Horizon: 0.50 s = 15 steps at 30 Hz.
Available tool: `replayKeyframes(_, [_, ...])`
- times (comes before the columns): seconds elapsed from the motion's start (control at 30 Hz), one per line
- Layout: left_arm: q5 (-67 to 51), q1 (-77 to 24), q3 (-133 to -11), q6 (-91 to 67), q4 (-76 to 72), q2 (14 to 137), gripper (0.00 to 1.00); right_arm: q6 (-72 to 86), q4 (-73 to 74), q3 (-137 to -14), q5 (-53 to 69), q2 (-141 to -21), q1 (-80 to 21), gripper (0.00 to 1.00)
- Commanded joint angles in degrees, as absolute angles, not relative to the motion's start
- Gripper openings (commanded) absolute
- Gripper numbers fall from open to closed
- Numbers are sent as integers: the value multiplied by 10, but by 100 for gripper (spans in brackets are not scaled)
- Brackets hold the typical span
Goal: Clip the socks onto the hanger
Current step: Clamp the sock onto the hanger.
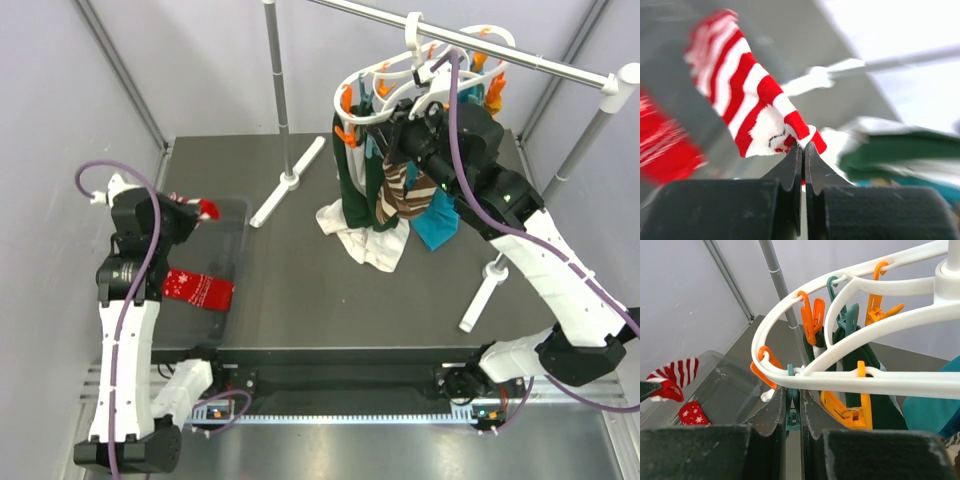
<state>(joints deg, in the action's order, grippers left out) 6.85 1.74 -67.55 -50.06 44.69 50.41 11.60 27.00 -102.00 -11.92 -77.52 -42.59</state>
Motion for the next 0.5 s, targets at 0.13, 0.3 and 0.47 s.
replayKeyframes(0.13, [-358, 12, -609, -623, 105, 570, 0, 117, 315, -1024, -98, -773, -427, 0])
replayKeyframes(0.3, [-347, -77, -620, -731, -12, 604, 0, 113, 307, -1023, -79, -766, -427, 0])
replayKeyframes(0.47, [-207, -201, -606, -913, -78, 610, 0, 112, 297, -1025, -60, -763, -427, 0])
